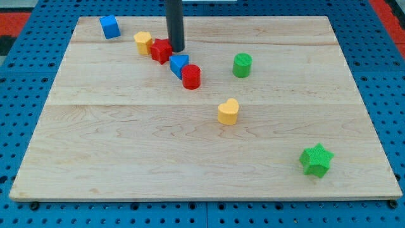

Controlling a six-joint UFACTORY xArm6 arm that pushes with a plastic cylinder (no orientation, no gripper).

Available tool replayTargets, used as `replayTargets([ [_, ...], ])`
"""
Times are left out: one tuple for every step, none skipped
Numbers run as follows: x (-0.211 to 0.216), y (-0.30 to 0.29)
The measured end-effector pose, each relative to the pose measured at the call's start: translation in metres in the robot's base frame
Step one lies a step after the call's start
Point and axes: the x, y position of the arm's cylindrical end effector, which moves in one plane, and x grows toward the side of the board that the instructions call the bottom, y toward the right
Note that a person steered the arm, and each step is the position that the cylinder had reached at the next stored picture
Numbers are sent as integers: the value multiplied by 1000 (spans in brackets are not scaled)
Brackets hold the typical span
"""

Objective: Push the yellow heart towards the green star

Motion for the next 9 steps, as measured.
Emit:
replayTargets([
  [4, 2],
  [4, 63],
  [4, 123],
  [37, 133],
  [67, 143],
  [68, 170],
  [74, 172],
  [75, 203],
  [88, 204],
])
